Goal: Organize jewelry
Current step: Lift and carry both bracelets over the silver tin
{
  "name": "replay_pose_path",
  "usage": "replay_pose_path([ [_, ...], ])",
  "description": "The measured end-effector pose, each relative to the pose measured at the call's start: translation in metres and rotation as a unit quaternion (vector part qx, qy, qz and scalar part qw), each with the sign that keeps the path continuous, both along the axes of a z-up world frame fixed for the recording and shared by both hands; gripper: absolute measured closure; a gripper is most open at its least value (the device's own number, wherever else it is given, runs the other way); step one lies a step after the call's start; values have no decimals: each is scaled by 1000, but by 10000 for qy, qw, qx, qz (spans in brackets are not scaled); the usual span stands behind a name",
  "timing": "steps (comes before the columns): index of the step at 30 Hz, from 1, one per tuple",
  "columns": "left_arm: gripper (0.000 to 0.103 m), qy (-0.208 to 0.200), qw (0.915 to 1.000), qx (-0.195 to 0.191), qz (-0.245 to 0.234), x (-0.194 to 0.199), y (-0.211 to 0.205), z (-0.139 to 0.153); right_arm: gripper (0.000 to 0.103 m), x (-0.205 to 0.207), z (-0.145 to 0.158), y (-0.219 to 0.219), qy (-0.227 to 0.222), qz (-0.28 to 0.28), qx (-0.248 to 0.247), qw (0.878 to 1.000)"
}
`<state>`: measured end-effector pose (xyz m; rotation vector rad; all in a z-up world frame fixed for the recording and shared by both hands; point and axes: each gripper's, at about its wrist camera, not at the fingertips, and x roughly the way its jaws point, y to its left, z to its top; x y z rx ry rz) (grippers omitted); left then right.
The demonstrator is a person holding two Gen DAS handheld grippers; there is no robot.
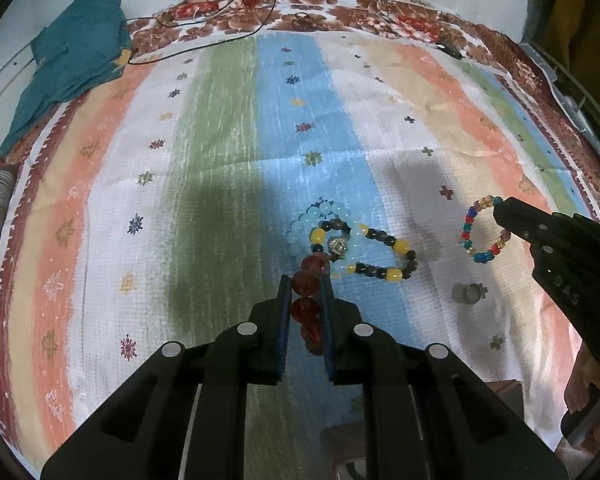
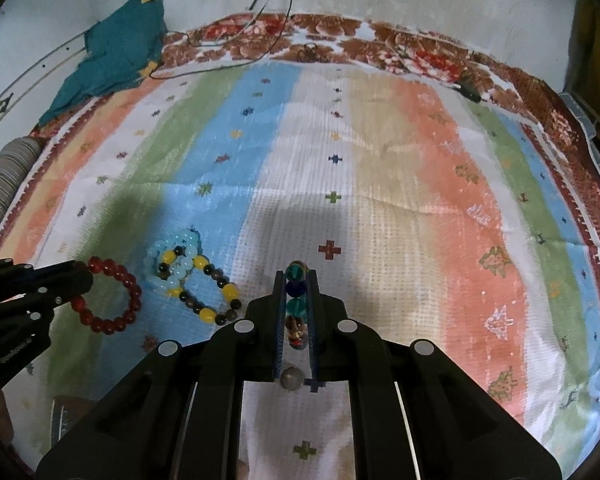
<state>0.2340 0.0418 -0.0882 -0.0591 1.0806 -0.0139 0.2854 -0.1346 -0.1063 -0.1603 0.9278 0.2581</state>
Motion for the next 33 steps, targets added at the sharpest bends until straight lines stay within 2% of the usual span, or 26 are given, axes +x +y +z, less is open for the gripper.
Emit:
replay_pose_path([
  [4, 90, -246, 9996, 95, 27, -5, -5, 13, 93, -6, 10, -3, -98, -17, 72, 9999],
  [14, 90, -687, 9976, -108, 9, -25, -13, 49, 93, -33, 34, -8, -325, 34, 322, 9989],
  [16, 90, -728, 9973, -56, 26, -29, -14, 54, 93, -40, 39, -9, -358, 62, 379, 9986],
  [24, 90, -901, 9955, -289, 11, -50, -12, 73, 93, -63, 52, -11, -477, 166, 524, 9973],
  [33, 90, -979, 9942, -438, -74, -76, -11, 81, 93, -83, 61, -6, -589, 293, 555, 9963],
])
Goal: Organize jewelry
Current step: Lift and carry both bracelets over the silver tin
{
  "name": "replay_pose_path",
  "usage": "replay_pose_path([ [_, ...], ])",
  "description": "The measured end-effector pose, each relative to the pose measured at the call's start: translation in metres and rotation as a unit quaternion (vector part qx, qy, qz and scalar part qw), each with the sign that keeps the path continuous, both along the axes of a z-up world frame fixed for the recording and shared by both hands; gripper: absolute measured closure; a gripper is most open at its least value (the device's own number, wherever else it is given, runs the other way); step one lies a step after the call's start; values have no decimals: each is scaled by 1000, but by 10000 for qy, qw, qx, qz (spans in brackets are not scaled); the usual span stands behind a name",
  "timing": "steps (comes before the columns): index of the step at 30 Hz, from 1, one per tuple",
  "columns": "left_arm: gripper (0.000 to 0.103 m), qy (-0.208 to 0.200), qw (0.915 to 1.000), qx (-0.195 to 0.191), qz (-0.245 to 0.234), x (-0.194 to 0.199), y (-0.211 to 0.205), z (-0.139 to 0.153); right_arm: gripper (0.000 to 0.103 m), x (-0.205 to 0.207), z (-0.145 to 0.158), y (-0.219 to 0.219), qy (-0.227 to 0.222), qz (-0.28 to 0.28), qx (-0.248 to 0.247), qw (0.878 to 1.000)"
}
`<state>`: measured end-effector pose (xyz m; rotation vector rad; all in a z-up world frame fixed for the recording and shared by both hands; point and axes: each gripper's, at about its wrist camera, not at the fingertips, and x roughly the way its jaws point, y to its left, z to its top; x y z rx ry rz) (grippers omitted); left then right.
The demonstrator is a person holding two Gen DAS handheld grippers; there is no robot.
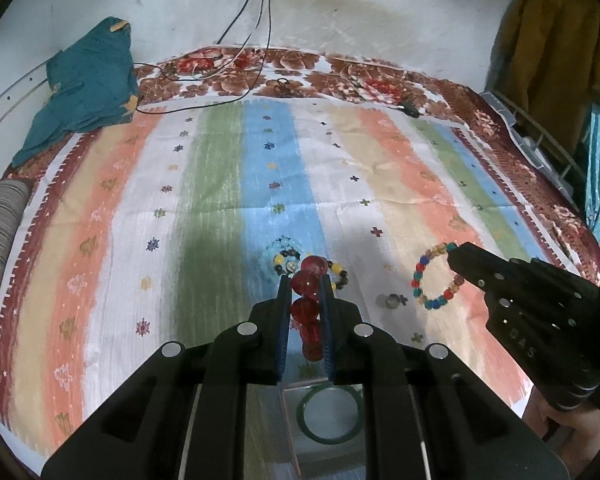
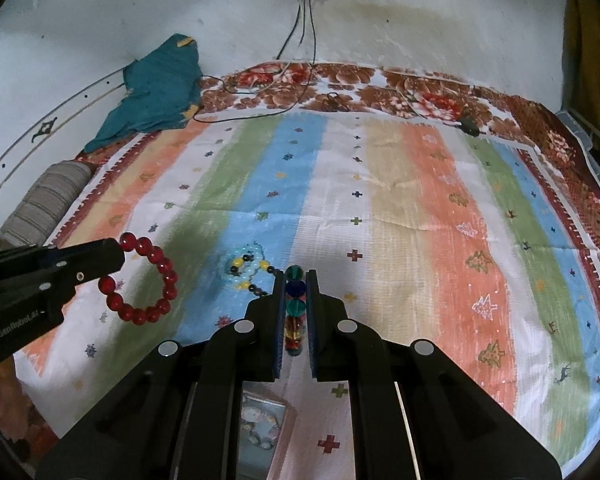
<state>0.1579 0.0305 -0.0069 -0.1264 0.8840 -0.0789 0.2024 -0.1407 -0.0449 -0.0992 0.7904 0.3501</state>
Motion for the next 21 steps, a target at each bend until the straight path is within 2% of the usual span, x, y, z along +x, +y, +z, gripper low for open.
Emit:
replay_pose_path([
  [11, 90, -58, 9999, -12, -121, -23, 0, 6, 93, -28, 2, 6, -41, 290, -22, 9996],
  [21, 90, -71, 9996, 46, -257, -38, -5, 6, 93, -43, 1, 8, -5, 323, 6, 9995],
])
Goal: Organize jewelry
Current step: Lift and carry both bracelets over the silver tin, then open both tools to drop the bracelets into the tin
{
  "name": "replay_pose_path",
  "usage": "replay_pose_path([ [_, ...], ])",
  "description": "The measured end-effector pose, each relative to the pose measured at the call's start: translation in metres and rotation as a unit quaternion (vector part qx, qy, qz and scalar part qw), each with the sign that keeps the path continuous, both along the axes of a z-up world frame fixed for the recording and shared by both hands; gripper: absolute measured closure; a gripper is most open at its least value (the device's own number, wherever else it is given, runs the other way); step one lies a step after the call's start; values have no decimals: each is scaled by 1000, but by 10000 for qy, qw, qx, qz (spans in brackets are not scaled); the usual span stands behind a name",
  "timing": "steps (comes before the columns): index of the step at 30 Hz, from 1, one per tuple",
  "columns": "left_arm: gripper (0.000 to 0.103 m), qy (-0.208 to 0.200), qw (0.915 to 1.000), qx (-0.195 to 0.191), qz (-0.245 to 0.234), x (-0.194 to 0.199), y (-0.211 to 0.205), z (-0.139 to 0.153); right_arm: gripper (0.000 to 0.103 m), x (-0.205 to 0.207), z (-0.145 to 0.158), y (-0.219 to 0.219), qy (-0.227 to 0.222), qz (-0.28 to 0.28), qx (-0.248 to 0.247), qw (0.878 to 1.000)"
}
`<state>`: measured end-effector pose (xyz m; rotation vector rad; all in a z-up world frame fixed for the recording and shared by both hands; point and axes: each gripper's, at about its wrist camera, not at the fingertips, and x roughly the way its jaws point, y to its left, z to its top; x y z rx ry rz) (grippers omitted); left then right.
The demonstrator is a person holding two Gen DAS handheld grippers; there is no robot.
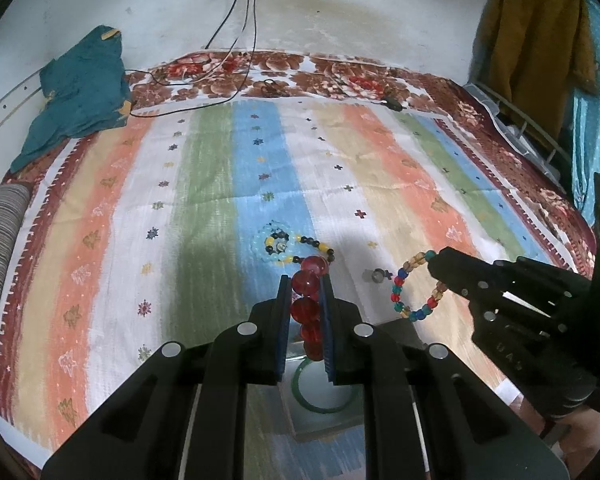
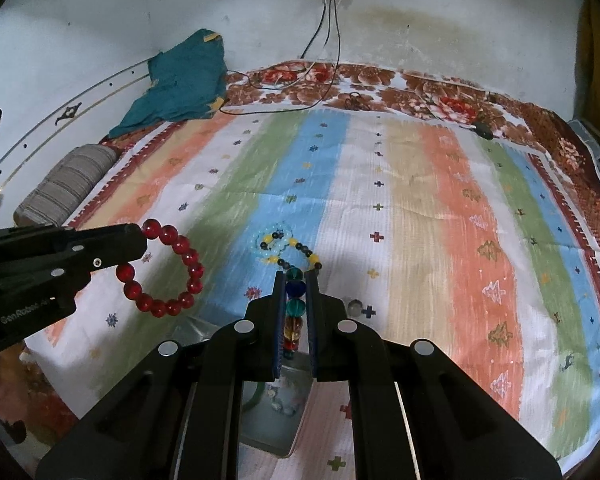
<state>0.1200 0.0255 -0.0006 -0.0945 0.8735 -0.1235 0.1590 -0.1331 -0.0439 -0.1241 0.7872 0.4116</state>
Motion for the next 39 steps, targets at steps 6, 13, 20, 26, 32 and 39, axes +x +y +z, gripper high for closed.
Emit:
replay_pose_path([
  [6, 90, -29, 9999, 105, -77, -13, -10, 0, 93, -11, 1, 0, 19, 123, 108, 9999],
  [13, 90, -55, 9997, 230, -108, -24, -17, -1, 93, -22, 0, 0, 43, 172, 128, 9998],
  [20, 90, -14, 9997, 187, -127, -29, -18, -2, 93, -27, -6, 1, 194, 247, 198, 9993],
  [26, 79, 147, 9996, 229, 72, -28, -13, -8, 86, -25, -13, -3, 355, 174, 251, 9989],
  [32, 72, 250, 9986, 142, 440, -21, 6, -11, 60, -17, -16, -12, 298, -54, 78, 9995],
  [39, 62, 319, 9978, 211, 536, -16, 8, -14, 52, -9, -19, -17, 334, -173, 77, 9993],
])
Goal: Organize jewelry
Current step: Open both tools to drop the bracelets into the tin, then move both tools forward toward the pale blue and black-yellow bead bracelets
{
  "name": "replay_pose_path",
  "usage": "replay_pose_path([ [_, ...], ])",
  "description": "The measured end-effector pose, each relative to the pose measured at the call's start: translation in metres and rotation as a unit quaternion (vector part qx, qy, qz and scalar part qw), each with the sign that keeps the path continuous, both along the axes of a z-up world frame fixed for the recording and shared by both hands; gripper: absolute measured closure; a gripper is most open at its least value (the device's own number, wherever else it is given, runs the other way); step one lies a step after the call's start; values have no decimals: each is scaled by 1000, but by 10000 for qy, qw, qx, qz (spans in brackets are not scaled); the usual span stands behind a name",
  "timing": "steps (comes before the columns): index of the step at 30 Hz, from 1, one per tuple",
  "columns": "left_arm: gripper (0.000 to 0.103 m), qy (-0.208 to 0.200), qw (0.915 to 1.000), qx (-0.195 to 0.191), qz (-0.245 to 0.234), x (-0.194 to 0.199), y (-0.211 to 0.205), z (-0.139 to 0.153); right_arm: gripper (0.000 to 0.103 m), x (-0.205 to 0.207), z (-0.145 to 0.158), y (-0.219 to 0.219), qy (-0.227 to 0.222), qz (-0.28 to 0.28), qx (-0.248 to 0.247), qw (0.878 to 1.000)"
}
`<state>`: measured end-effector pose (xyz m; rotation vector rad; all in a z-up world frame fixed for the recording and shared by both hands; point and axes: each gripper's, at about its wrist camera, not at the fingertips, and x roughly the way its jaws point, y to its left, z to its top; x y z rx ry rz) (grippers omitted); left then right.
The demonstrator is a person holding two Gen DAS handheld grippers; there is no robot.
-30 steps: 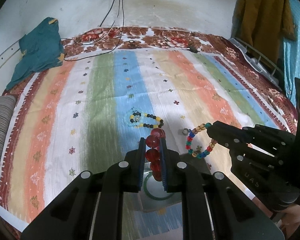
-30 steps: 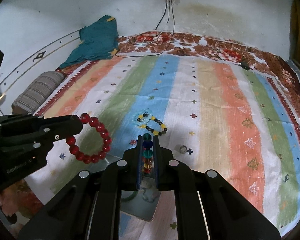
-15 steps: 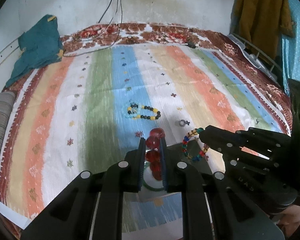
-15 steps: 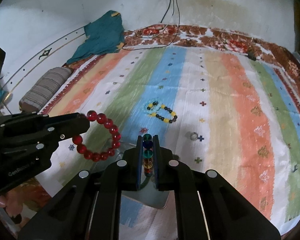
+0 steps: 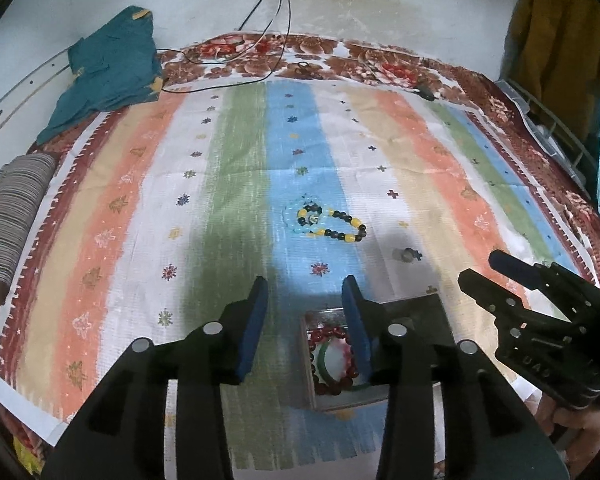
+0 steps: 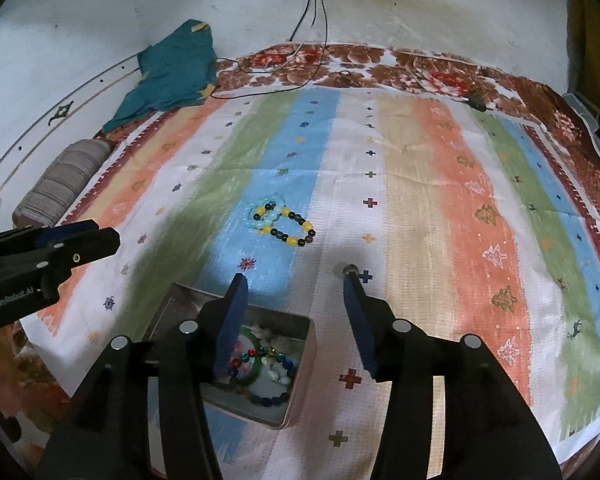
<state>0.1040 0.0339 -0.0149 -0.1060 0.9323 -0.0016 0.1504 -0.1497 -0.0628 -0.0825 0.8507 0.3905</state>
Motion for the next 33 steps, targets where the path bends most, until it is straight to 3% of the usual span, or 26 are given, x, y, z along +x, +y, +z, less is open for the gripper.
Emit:
replay_pose_path([
  [8, 50, 53, 9999, 76, 102, 9, 4, -2, 47, 14, -7, -10, 122, -220, -27, 9997],
  [11, 44, 65, 9998, 151, 104, 13, 2, -3, 41, 18, -5, -13, 87, -278, 23, 9996],
  [18, 39, 80, 9998, 85, 146, 20, 4, -3, 35, 29, -8, -16, 187, -383, 87, 9991],
  [25, 37, 106, 9995, 256, 165, 33, 4, -7, 27, 37, -3, -16, 66, -446, 123, 9989],
  [27, 33, 84, 9994, 283, 181, 37, 5, -7, 26, 40, -4, -16, 66, -459, 110, 9989],
  [33, 32, 168, 9994, 178, 232, 51, 6, -11, 26, 50, -9, -15, 94, -470, 39, 9988],
])
